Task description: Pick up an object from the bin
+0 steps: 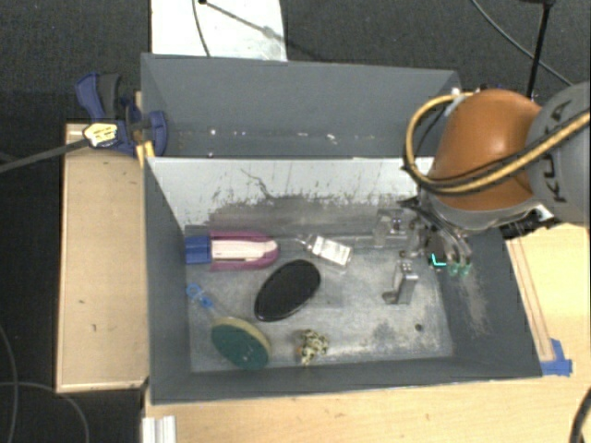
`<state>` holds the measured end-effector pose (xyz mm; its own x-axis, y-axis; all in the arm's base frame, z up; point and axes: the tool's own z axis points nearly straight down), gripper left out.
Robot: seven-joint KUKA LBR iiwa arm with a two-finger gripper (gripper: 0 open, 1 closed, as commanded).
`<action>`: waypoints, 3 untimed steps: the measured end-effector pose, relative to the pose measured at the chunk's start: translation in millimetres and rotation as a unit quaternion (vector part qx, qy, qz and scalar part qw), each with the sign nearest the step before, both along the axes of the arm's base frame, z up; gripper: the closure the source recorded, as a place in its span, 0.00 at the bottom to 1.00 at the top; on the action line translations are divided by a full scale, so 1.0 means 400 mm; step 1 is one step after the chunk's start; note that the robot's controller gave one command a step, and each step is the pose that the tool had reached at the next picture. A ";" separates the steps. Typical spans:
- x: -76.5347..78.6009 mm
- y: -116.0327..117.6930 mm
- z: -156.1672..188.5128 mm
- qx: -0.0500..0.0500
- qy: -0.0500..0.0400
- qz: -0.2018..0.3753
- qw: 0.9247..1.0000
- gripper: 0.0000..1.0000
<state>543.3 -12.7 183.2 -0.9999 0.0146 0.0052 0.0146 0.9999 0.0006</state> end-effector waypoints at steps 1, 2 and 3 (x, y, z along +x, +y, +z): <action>0.107 0.112 -0.284 0.000 -0.007 -0.001 1.000 0.00; 0.119 0.162 -0.202 0.001 -0.006 -0.023 1.000 0.00; 0.100 0.137 -0.163 0.000 -0.006 -0.185 0.983 0.00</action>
Offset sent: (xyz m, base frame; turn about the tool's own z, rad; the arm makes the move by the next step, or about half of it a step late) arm 0.0400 0.0435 -0.1132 0.0031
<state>583.2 41.9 118.1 -0.9259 0.3776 -0.0061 0.3776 0.9260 0.0027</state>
